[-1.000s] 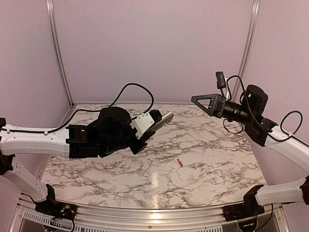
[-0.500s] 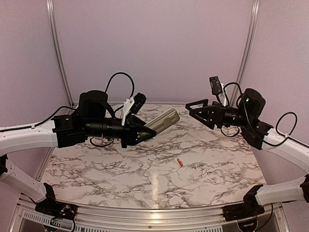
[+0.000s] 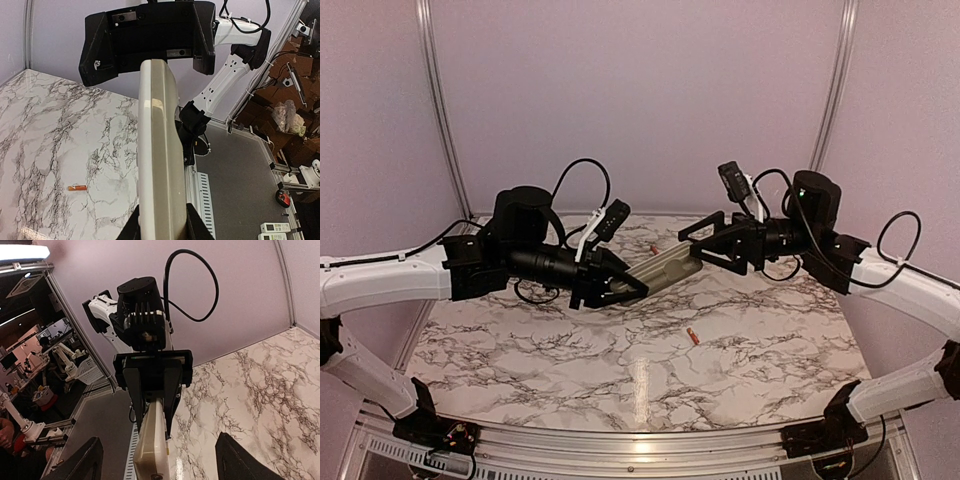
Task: Load the batteries into the remote control
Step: Pass from the left arm to the right
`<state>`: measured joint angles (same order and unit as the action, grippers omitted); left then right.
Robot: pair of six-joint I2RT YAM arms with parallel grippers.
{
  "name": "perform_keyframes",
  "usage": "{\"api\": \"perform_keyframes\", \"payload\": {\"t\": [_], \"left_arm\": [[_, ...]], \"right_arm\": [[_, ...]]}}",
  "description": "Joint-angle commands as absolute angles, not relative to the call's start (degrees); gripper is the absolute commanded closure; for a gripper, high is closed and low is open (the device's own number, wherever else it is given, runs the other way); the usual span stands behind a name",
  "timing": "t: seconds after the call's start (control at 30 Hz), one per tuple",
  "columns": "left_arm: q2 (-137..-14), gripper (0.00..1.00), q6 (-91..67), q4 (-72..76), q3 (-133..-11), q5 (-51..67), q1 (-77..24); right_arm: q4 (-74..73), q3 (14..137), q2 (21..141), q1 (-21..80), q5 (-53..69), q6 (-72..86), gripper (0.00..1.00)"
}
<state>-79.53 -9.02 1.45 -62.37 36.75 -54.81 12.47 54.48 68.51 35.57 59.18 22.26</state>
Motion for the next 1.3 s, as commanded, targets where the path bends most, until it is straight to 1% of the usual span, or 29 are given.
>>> {"api": "perform_keyframes", "payload": {"t": [0.0, 0.17, 0.33, 0.47, 0.63, 0.7, 0.73, 0.77, 0.8, 0.83, 0.9, 0.93, 1.03, 1.07, 1.2, 1.23, 1.27], "left_arm": [[-81.28, 1.0, -9.58, 1.32, -65.44, 40.79, -54.25], [-82.28, 1.0, -9.01, 0.19, -66.4, 41.95, -53.82], [-83.94, 1.0, -9.04, 0.09, -67.33, 44.0, -53.29], [-85.51, 1.0, -8.81, -1.98, -68.38, 44.94, -53.02], [-86.62, 1.0, -8.4, -3.09, -69.43, 45.66, -52.74], [-87.02, 1.0, -8.19, -3.86, -69.82, 45.87, -52.67], [-87.16, 1.0, -8.13, -4.0, -69.93, 46.05, -52.55], [-87.3, 1.0, -8.09, -4.27, -70.04, 46.21, -52.44], [-87.4, 1.0, -8.09, -4.35, -70.09, 46.4, -52.25], [-87.5, 1.0, -8.09, -4.34, -70.06, 46.69, -52.09], [-87.62, 1.0, -8.1, -4.31, -70.13, 47.2, -51.74], [-87.69, 1.0, -8.16, -4.31, -70.13, 47.42, -51.62], [-88.04, 1.0, -8.1, -4.31, -70.07, 47.68, -51.14], [-88.06, 0.98, -8.09, -4.35, -70.13, 47.72, -50.95], [-87.11, 0.56, -9.73, -1.55, -68.39, 47.28, -49.57], [-86.64, 0.49, -10.29, -0.79, -67.81, 46.76, -49.11], [-86.1, 0.43, -10.73, -0.64, -67.18, 46.19, -48.57]], "right_arm": [[6.75, 58.07, 71.25, 37.36, 62.21, 20.33, 0.25], [2.36, 58.3, 71.94, 37.88, 63.69, 18.4, 0.28], [-2.81, 58.73, 72.05, 37.97, 64.09, 15.46, 0.36], [-5.09, 59.88, 72.41, 37.97, 64.31, 14.09, 0.45], [-6.41, 60.74, 73.05, 37.97, 64.57, 13.17, 0.6], [-7.07, 60.9, 73.41, 37.95, 64.81, 12.64, 0.7], [-7.18, 60.91, 73.6, 37.99, 65.0, 12.65, 0.77], [-7.34, 60.91, 73.76, 38.02, 65.14, 12.47, 0.86], [-7.67, 60.91, 73.9, 37.97, 65.28, 12.29, 0.9], [-7.92, 60.95, 73.98, 37.97, 65.37, 12.07, 0.92], [-8.43, 61.02, 74.04, 37.97, 65.65, 11.84, 0.88], [-8.6, 61.0, 74.08, 37.97, 66.01, 11.66, 0.88], [-8.95, 60.87, 74.18, 37.97, 65.98, 11.47, 1.0], [-8.79, 60.76, 74.17, 37.98, 66.09, 11.67, 1.0], [-5.84, 59.66, 73.76, 37.96, 64.94, 14.86, 1.0], [-4.52, 59.06, 73.6, 37.97, 64.01, 16.36, 1.0], [-2.7, 58.23, 73.32, 37.88, 62.73, 18.18, 1.0]]}}
